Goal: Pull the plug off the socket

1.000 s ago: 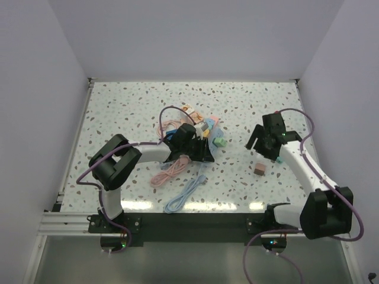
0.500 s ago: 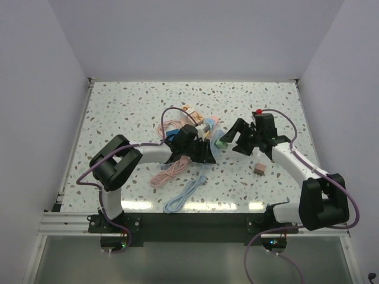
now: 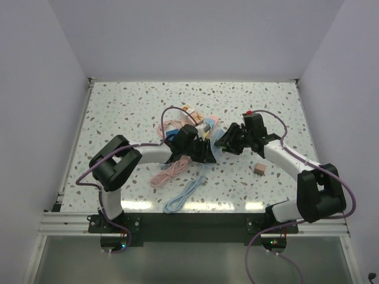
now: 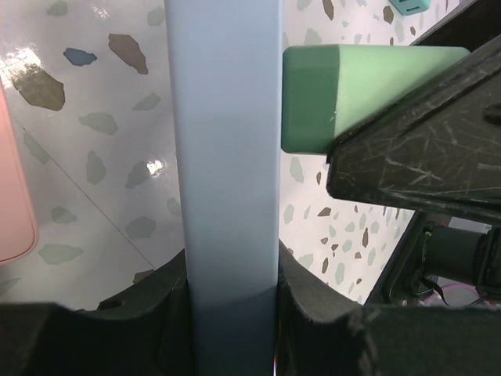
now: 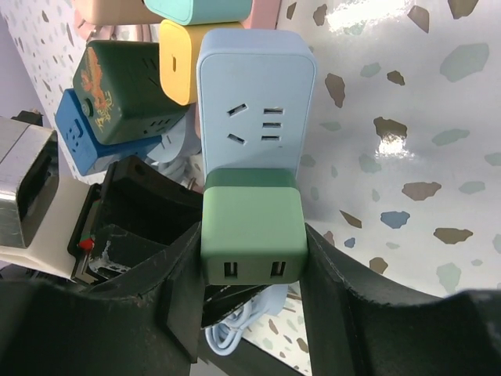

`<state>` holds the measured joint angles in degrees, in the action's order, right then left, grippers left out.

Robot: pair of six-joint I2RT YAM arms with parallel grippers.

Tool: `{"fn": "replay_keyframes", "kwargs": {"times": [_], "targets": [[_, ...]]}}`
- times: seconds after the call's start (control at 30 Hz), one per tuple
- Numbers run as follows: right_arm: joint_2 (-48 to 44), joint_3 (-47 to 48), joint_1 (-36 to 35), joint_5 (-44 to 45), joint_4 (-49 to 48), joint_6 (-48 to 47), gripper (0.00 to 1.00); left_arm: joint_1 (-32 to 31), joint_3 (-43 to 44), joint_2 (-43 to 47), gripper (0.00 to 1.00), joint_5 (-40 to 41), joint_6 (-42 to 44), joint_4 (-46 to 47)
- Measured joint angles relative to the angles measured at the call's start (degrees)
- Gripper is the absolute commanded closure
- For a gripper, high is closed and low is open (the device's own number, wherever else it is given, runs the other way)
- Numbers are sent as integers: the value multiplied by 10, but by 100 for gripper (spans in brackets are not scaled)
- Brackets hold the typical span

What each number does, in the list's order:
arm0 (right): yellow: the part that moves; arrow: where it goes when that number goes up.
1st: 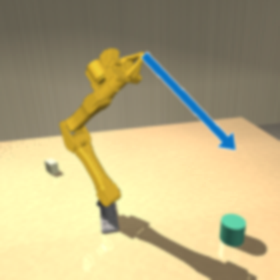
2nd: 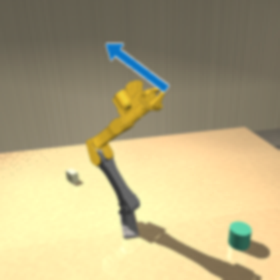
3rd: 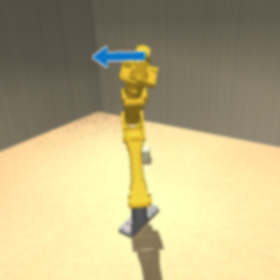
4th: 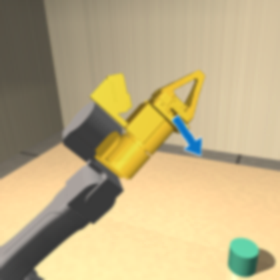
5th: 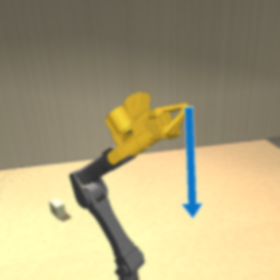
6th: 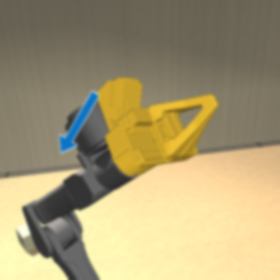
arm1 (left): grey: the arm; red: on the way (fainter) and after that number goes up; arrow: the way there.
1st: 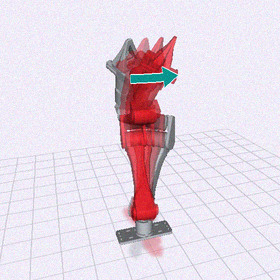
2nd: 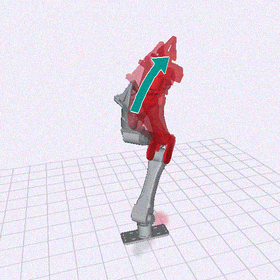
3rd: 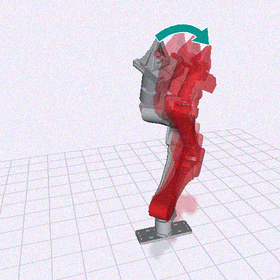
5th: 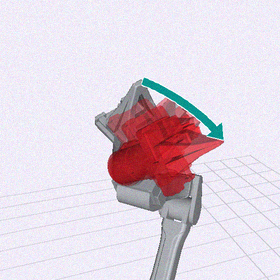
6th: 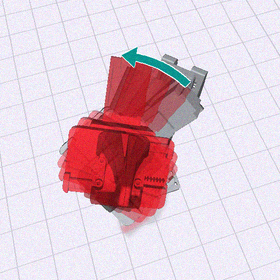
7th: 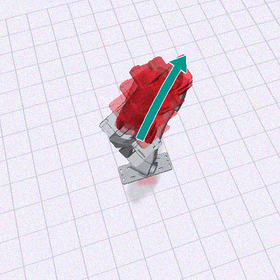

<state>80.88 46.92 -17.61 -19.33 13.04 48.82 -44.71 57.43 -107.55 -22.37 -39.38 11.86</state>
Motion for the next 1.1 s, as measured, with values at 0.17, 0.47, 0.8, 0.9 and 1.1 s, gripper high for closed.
{"fn": "replay_keyframes", "kwargs": {"times": [0.17, 0.47, 0.8, 0.9, 1.1], "targets": [[-8, 0, 0, 1, 0, 0, 100, 0, 0, 2, 46, -1, 2, 9], [-42, -28, 6, -10, -10, 25, 100, 1, 30, -1, 85, 8, 4, 12], [-52, -32, 11, -9, 2, 32, 100, 3, 35, -10, 100, 3, 10, 11], [-78, -32, 13, -4, 32, 26, 100, 1, 35, -10, 100, -5, 10, 14], [-218, -40, 45, -1, 128, 9, 100, -12, 41, 0, 100, -3, 9, 32]]}}
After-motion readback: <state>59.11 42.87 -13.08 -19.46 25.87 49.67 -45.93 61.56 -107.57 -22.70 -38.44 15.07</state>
